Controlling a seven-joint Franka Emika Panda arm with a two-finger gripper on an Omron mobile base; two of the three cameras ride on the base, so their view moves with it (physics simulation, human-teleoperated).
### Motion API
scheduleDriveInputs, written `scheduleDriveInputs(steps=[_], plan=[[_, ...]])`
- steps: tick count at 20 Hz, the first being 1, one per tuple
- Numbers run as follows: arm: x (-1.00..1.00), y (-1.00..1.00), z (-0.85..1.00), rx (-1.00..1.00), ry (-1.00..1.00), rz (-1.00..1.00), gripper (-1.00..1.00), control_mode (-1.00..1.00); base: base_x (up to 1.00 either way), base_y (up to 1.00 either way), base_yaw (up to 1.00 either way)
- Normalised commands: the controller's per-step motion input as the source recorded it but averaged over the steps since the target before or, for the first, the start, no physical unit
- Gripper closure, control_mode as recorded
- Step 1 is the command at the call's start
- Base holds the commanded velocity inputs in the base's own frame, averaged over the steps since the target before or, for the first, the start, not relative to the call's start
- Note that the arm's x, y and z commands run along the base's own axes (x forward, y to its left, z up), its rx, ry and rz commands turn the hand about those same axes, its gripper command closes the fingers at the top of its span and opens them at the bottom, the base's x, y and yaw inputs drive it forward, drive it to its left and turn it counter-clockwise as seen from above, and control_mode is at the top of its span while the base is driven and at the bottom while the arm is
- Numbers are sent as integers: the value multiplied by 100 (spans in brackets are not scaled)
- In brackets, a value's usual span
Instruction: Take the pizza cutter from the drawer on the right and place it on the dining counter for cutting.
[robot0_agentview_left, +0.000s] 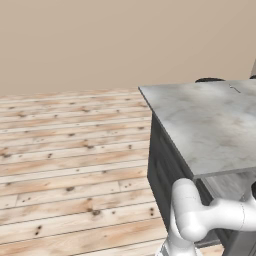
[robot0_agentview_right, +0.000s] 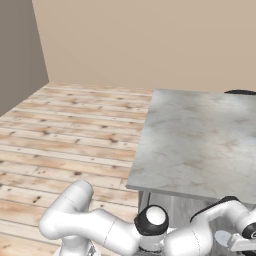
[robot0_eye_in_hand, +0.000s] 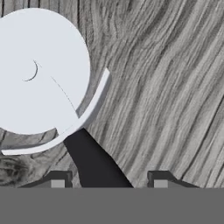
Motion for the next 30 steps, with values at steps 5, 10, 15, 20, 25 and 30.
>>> scheduleDriveInputs(steps=[5,10,15,20,25,30], plan=[[0,0,28,0,0,0,100,-100,0,0,0],[-1,0,35,0,0,0,100,-100,0,0,0],[-34,0,21,0,0,0,100,-100,0,0,0],[-58,7,36,-1,0,0,100,-100,0,0,0],[-34,30,58,-2,0,0,100,-100,0,0,0],[-21,49,57,-5,-1,0,100,-100,0,0,0]])
